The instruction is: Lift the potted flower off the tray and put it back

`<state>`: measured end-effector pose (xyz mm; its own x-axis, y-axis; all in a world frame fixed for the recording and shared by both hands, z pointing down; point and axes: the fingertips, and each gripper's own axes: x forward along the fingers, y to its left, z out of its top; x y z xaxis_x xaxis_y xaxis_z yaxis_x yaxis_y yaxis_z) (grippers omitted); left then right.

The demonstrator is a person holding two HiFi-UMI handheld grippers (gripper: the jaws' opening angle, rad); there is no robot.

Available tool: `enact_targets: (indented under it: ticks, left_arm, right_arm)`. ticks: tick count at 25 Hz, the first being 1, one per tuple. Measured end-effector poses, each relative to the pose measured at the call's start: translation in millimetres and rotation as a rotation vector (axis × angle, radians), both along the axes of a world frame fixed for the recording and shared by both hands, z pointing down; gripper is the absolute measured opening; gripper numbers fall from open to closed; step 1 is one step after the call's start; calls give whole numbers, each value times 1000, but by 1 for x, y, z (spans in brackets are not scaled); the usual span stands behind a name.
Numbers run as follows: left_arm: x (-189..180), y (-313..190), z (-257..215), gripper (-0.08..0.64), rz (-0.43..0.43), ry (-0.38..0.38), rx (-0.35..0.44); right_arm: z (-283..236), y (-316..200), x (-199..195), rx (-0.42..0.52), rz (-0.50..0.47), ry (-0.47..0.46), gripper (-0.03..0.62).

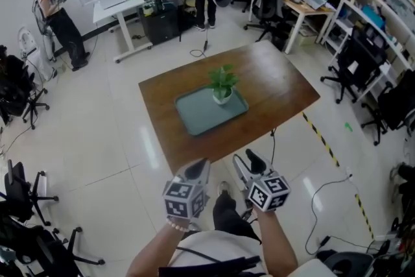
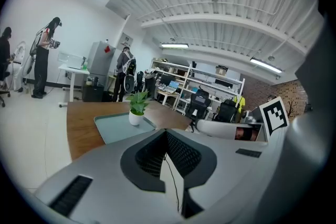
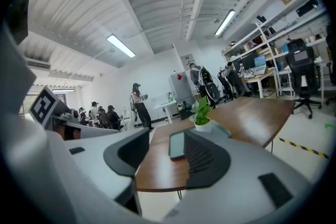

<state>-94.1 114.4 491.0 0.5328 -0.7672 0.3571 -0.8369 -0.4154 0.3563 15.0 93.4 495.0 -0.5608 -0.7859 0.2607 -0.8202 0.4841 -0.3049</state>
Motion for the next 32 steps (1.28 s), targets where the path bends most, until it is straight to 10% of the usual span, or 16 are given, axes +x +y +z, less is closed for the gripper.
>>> enact_targets:
  ticks: [19,32]
  left_arm:
    - [38,-131,40,-5,-89,48,-39]
    - [28,-181,79,-5,-203,38,-33]
  right_arm:
    - [101,-190,5,-70,-167,151,634]
    - [174,-303,-31,-41,-234,308,637]
